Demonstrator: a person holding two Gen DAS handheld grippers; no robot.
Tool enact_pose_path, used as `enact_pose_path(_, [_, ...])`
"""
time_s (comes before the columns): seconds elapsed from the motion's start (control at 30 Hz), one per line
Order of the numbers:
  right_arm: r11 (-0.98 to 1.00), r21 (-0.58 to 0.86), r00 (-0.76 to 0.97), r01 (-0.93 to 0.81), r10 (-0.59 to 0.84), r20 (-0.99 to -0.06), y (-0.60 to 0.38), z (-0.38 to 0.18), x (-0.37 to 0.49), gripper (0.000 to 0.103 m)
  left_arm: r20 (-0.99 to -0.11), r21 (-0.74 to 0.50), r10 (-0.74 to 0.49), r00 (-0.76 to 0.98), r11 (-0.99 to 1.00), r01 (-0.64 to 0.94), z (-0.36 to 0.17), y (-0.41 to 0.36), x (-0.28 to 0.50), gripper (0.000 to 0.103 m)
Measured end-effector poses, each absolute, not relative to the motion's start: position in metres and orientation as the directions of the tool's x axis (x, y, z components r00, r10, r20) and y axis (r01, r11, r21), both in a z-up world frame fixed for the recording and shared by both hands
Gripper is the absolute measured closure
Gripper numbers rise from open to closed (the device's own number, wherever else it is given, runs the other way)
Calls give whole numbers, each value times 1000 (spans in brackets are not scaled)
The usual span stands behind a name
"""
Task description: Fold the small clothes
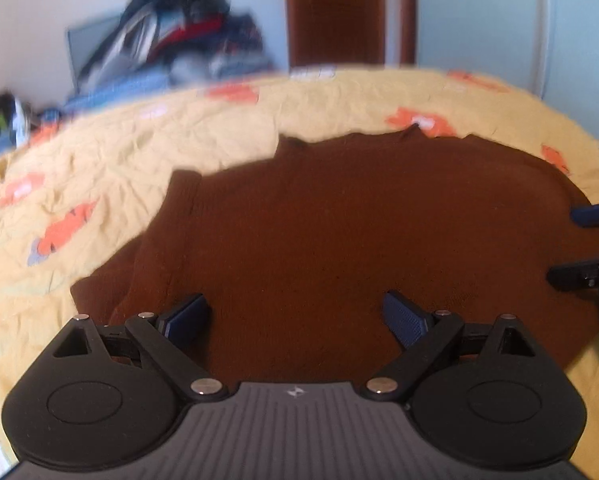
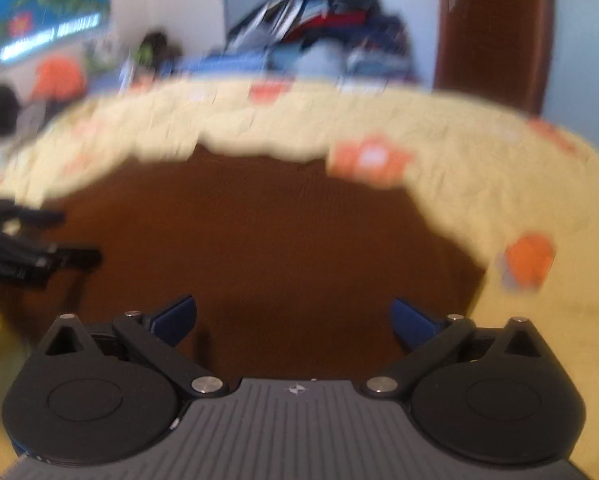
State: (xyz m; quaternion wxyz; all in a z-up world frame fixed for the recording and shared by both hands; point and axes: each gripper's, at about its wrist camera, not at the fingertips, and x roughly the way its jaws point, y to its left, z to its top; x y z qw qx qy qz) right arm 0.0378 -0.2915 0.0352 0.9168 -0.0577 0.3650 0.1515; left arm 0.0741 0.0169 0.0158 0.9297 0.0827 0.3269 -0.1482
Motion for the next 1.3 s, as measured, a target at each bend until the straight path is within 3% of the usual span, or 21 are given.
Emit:
enact_pose_path(0.07, [940, 16, 721, -340, 271, -638, -299, 29, 27, 0, -635, 57, -210, 744, 947, 317, 16, 16, 76, 6])
enact_pose_path(0.2, [952, -2, 671, -306, 214, -710, -291, 46, 27, 1, -667, 56, -184, 722, 954, 295, 38, 3, 66, 7])
enact_pose_path(0.3, [942, -13, 701, -336, 241, -671, -286, 56, 7, 0, -640, 19, -252, 726, 939, 342, 44, 2, 44, 6])
enact_pose_path(0.37, [940, -14, 680, -342, 237, -694, -284, 47, 1, 0, -691, 35, -226, 687, 938, 344, 27, 0, 43, 6])
enact_pose_path(0.4, [942, -11, 662, -334, 226, -714, -286, 36, 4, 0, -667, 80, -208, 716, 935, 346, 17, 0, 39, 0])
enact_pose_path(0.43, [937, -22, 700, -349, 245, -671, -288, 31, -3, 0, -638, 95, -215, 740, 931, 353, 13, 1, 34, 0])
enact_pose_path(0.53, [937, -14, 684, -348, 244, -687, -291, 36, -3, 0, -669, 56, -199, 716, 947, 316, 26, 3, 33, 1])
enact_pose_path(0.63, [946, 14, 676, -324, 242, -696, -291, 54, -8, 3, -641, -66, -277, 716, 949, 308, 41, 22, 17, 1])
enact_pose_path(0.73, [947, 20, 708, -321, 254, -659, -294, 56, -20, 0, -717, -51, -220, 661, 963, 266, 21, 32, 20, 0])
enact_pose_path(0.8, [945, 15, 638, -327, 233, -734, -294, 35, -14, 0, -685, -26, -213, 697, 963, 269, 19, 36, 10, 0])
enact_pose_path(0.87, [932, -71, 677, -356, 205, -707, -290, 34, -24, 0, -679, -76, -228, 698, 967, 242, 30, 44, 1, 1])
enact_pose_path(0.97, [950, 48, 687, -307, 257, -679, -312, 54, -34, 2, -629, -110, -206, 749, 978, 177, 42, 63, -14, 1])
enact_pose_path(1.07, [970, 159, 709, -183, 242, -662, -349, 62, -35, 2, -653, -170, -173, 737, 982, 80, 38, 91, -10, 1])
enact_pose_path(1.13, [974, 190, 702, -126, 222, -677, -366, 58, -28, 12, -690, -222, -171, 703, 975, 19, 33, 104, 3, 4])
enact_pose_path(1.17, [975, 191, 695, -115, 216, -685, -370, 56, -25, 22, -697, -243, -181, 694, 970, 9, 31, 107, 6, 7])
enact_pose_path(1.27, [966, 226, 688, -129, 251, -681, -373, 48, -20, 48, -694, -228, -193, 694, 973, 43, 32, 102, 13, 42])
enact_pose_path(1.3, [960, 240, 675, -143, 272, -686, -373, 46, -16, 70, -700, -214, -191, 689, 975, 54, 33, 100, 17, 64])
